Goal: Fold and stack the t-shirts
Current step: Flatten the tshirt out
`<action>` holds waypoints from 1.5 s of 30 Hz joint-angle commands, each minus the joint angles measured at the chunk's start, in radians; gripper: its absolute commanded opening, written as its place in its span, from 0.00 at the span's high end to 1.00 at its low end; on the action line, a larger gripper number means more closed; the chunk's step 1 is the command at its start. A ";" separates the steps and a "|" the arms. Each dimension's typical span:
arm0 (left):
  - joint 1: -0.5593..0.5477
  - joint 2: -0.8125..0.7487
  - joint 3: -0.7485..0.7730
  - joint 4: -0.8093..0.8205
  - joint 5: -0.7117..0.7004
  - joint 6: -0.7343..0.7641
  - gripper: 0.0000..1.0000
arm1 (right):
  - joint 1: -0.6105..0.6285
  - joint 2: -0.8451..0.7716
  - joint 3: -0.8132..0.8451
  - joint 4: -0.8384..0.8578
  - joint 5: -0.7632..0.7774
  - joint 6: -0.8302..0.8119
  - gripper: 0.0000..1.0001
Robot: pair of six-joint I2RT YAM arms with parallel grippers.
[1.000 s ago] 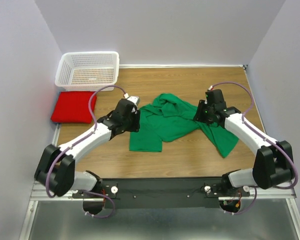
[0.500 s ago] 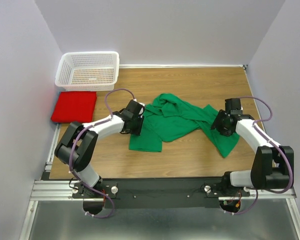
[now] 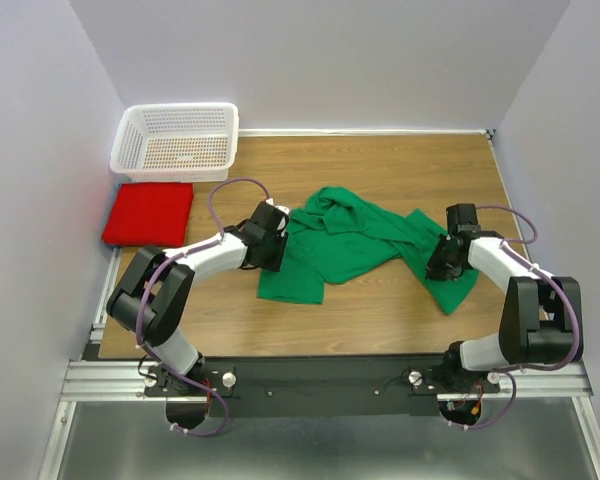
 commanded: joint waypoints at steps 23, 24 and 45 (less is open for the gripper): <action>0.012 -0.002 -0.026 -0.024 -0.030 0.028 0.58 | -0.037 0.460 1.009 -0.154 0.318 -0.175 0.42; 0.011 -0.002 -0.026 -0.023 -0.031 0.028 0.57 | -0.045 0.402 0.940 -0.138 0.306 -0.168 0.42; 0.012 -0.023 -0.029 -0.021 -0.051 0.028 0.57 | -0.401 0.186 0.033 0.474 -0.250 0.279 0.62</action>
